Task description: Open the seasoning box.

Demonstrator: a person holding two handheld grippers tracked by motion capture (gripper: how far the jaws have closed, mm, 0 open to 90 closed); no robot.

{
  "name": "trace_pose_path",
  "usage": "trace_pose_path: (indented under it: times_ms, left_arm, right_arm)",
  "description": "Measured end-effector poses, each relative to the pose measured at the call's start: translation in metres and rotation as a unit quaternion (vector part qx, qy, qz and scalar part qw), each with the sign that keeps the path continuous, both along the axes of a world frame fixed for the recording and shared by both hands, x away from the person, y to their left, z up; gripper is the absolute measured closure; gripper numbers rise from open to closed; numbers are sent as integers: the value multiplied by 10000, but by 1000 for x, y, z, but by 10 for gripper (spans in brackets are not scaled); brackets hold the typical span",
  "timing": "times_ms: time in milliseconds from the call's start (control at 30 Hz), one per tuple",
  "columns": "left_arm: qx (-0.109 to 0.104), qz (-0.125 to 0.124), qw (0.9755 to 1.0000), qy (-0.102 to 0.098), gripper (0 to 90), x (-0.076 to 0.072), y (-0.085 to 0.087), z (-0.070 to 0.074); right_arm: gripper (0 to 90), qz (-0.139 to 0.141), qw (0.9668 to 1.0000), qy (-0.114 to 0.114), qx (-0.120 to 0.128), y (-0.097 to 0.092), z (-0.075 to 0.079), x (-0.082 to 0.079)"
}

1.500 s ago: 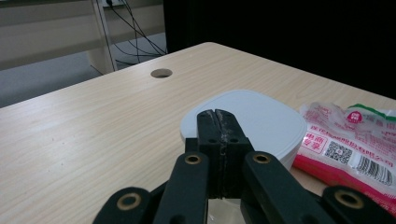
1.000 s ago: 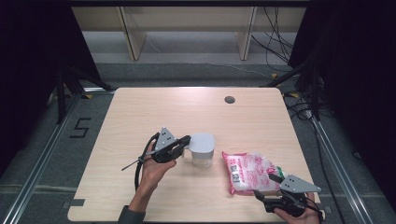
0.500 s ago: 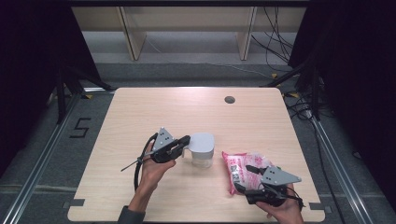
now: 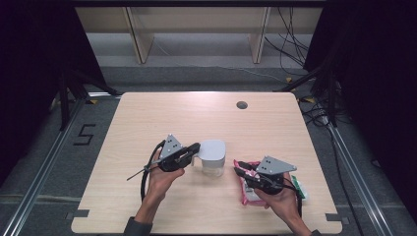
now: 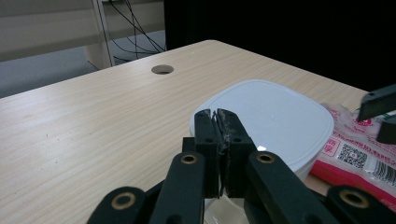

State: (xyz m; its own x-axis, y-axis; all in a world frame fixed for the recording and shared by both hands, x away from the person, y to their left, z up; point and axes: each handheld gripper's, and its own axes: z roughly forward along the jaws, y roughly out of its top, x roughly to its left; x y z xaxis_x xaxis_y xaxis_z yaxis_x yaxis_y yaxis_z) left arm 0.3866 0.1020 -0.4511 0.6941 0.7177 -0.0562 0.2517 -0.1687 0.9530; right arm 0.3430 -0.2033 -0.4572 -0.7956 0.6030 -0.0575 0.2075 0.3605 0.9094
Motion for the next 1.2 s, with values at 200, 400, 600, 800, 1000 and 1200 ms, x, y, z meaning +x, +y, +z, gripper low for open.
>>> trace_pose_path:
  times_ms: [200, 400, 600, 800, 1000, 1200]
  left_arm:
    - [-67, 19, 10000, 64, 868, 0, 1, 0]
    - [-93, 10, 9999, 62, 868, 0, 2, -1]
    - [-154, 22, 9998, 115, 868, 0, 2, -1]
    - [-179, 38, 9997, 136, 870, 0, 3, -2]
    - [-230, 16, 9996, 138, 869, 0, 4, -3]
    - [-240, 7, 9996, 115, 862, 1, 5, -3]
  right_arm:
    - [828, -56, 10000, -67, -37, 11, 1, 19]
    - [877, -48, 9999, -41, -86, 21, 1, 25]
    - [893, -64, 9998, 11, -175, 25, 1, 30]
    - [897, -46, 9998, 38, -169, 27, -1, 34]
    - [900, 6, 9998, 22, -211, 29, 1, 35]
    - [900, 51, 9997, 106, -202, 32, 7, 36]
